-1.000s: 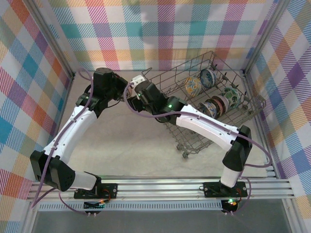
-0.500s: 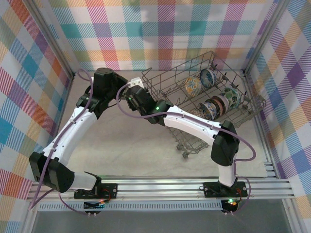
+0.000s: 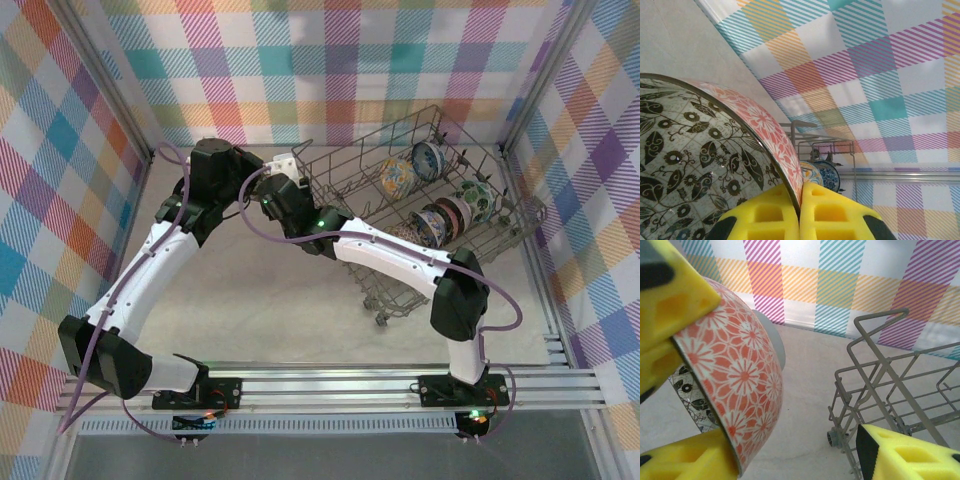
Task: Load the bowls into the dish rack
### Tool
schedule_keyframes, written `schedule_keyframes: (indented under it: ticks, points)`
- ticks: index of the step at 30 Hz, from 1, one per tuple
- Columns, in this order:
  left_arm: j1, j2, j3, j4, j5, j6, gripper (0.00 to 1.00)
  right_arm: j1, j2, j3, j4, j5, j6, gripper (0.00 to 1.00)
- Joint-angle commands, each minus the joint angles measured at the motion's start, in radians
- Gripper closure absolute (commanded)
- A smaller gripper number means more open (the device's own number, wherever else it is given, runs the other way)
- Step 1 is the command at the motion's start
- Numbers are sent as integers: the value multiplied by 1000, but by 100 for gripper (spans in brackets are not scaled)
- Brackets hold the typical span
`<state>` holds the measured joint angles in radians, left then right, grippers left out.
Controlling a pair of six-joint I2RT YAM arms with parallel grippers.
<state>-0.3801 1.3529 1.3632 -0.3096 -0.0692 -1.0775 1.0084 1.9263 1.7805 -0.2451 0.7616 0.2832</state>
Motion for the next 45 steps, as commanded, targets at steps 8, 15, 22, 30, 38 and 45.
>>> schedule_keyframes:
  ticks: [8,15,22,30,38,45]
  points:
    - [-14,-40,-7,73,10,5,100,-6,18,18,46,77,12,58]
    - [-17,-23,-17,116,63,5,89,-17,7,30,75,111,-38,78]
    - [-22,10,24,124,122,58,76,-36,10,85,-17,120,-35,98]
    - [-20,26,121,63,149,168,50,-63,-14,99,-34,119,-50,100]
    - [50,35,223,-25,198,256,33,-120,-36,165,-60,72,-86,100]
    - [118,32,266,-47,207,293,27,-151,-50,195,-68,63,-122,100]
